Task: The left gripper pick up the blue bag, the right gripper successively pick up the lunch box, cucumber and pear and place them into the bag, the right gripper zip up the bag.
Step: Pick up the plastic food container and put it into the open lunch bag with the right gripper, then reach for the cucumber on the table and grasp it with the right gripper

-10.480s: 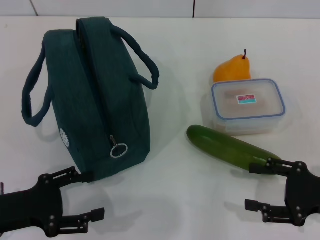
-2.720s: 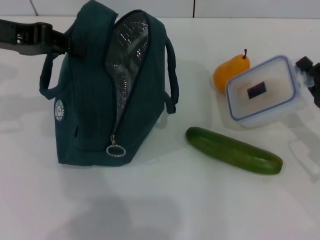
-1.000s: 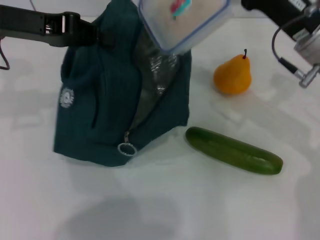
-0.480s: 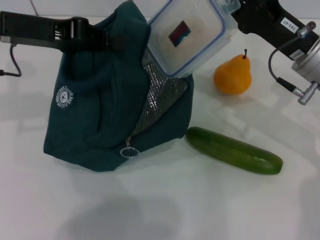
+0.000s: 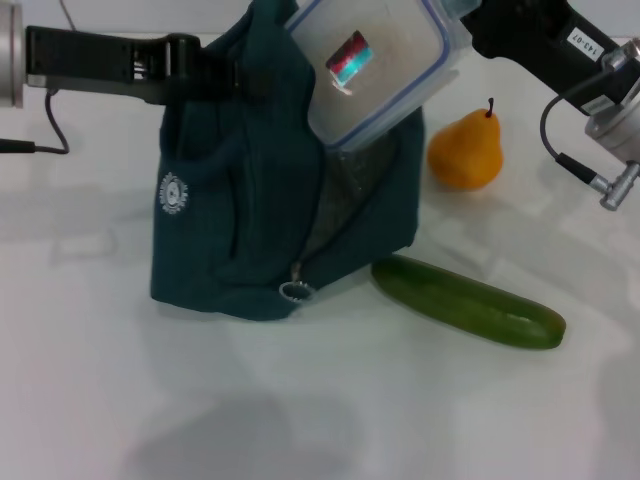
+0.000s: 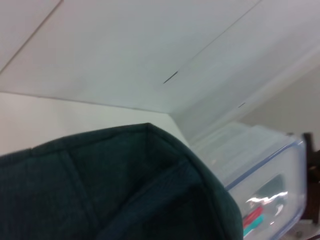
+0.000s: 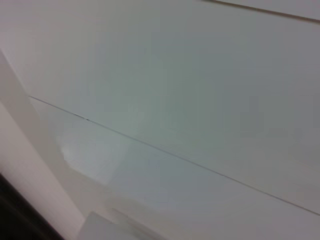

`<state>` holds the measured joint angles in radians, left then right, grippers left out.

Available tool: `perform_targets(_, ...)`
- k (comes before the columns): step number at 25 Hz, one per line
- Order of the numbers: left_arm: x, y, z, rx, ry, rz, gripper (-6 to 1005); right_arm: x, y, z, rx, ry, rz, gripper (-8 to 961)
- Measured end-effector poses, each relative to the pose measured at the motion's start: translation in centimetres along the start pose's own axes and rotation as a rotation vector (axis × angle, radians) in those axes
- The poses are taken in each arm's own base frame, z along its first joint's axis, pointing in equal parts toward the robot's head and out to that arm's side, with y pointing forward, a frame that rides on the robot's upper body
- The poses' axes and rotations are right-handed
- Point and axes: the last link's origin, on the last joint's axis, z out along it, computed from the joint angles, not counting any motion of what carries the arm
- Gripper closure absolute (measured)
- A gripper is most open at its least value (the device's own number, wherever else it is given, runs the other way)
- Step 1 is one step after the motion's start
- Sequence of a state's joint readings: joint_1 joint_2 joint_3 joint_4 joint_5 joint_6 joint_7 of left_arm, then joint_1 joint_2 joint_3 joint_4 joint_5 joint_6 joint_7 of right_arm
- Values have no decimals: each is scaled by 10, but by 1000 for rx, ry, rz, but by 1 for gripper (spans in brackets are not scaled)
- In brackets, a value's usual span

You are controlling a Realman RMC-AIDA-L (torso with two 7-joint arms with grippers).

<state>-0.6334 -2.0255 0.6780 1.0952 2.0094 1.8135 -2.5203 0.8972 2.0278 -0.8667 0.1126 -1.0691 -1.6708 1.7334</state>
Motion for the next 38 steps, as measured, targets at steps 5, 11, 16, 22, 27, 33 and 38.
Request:
perform_targets(5,2,5,0,-41,29,5,940,6,-8,-4,58,24,9,768)
perform_targets(11,-1,4,-1,-55,42,-3,939,16,-27,-7,184,78,20,762)
perform_targets(16,-5,0,1,-66,38,-15,938,14,-29,-9,200,68,-21,757)
perform_targets(22,-6,-6,-2,-43,50,-9,938,12,-28,-9,196,65,-62,750)
perform_targets(27,-4,-10,-6,-16,69,-2,937,6,-26,-16,184,51,-95,745)
perform_targets(33,-4,-12,-8,-4,77,2,936,-13,-19,-39,177,13,-197,512)
perform_targets(38,-6,-16,-14,14,85,-6,935,-31,-2,-53,177,157,-403,405)
